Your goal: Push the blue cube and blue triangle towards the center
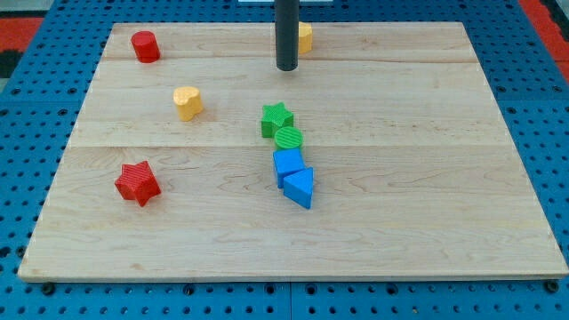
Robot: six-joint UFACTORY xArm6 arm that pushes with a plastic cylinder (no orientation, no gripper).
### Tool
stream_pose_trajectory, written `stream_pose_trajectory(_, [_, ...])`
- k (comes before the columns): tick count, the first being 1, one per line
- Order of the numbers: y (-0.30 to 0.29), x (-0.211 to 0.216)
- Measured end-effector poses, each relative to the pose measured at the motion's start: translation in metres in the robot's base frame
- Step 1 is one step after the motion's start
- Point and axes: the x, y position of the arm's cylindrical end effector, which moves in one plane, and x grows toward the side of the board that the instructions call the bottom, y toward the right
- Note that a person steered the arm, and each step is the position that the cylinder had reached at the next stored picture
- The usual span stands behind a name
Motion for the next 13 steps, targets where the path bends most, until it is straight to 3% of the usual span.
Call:
stream_pose_trajectory(6, [-0.005, 0.0])
stream_pose_trajectory(8, [-0.185, 0.022])
stream_pose_trajectory(9, [-0.196, 0.025])
stream_pose_trajectory(11, [-0.182, 0.142])
stream_pose_trajectory(12, [-0.076, 0.197])
stream_pose_trajectory(13, [-0.063, 0.235])
